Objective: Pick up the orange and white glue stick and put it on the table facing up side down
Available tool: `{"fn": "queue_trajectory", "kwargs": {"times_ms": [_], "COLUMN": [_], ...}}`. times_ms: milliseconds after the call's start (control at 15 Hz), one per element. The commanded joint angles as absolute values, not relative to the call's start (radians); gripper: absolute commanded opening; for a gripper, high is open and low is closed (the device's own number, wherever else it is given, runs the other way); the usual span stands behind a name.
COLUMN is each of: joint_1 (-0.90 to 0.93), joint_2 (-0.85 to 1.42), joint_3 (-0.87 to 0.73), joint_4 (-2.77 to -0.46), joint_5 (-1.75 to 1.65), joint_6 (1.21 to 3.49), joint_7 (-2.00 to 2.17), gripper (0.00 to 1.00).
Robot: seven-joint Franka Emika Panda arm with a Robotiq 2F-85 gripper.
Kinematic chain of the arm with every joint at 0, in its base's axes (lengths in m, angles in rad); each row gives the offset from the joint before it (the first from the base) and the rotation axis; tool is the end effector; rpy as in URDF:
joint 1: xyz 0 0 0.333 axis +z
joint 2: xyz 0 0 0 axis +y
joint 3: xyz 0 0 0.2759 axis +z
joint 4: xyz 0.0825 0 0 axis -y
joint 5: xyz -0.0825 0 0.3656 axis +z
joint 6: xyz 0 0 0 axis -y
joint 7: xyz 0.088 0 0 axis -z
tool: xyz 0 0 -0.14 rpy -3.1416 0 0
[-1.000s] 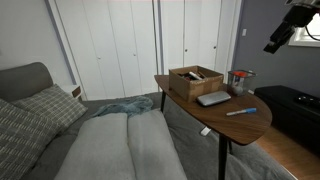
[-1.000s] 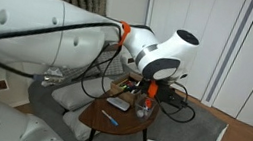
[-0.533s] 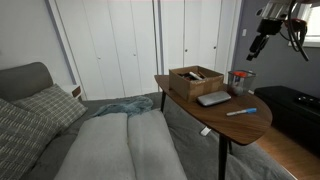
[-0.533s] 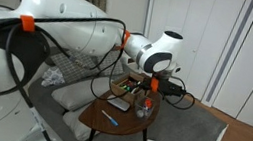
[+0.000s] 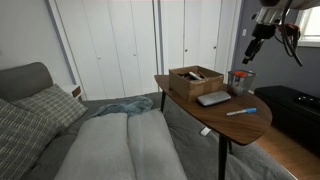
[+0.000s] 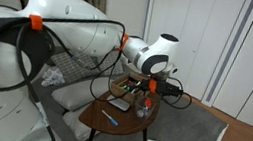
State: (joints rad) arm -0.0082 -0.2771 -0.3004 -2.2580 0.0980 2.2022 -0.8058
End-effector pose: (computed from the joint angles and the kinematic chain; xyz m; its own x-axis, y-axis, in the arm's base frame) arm 0.4678 -0.1454 0.4282 0.8678 0.4230 0.2608 0.4314 -0.9017 0.0269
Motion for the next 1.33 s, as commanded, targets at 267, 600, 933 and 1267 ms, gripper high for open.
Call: {"fn": "queue_trajectory", "kwargs": {"times_ms": [267, 600, 933, 1267], "joint_1": [-0.014, -0.033, -0.052, -0.049], "joint_2": [-0.202, -0.2, -0.205, -0.185], "joint_3": [-0.209, -0.202, -0.202, -0.196], "joint_4": [-2.279, -2.285, -2.286, -2.28], "joint_5": [0.1, 0.088, 0.062, 0.072], "joint_6": [2.246, 2.246, 2.227, 2.223], "joint_7": [-0.823, -0.81, -0.796, -0.806], "gripper": [0.75, 0.67, 0.71, 0.37]}}
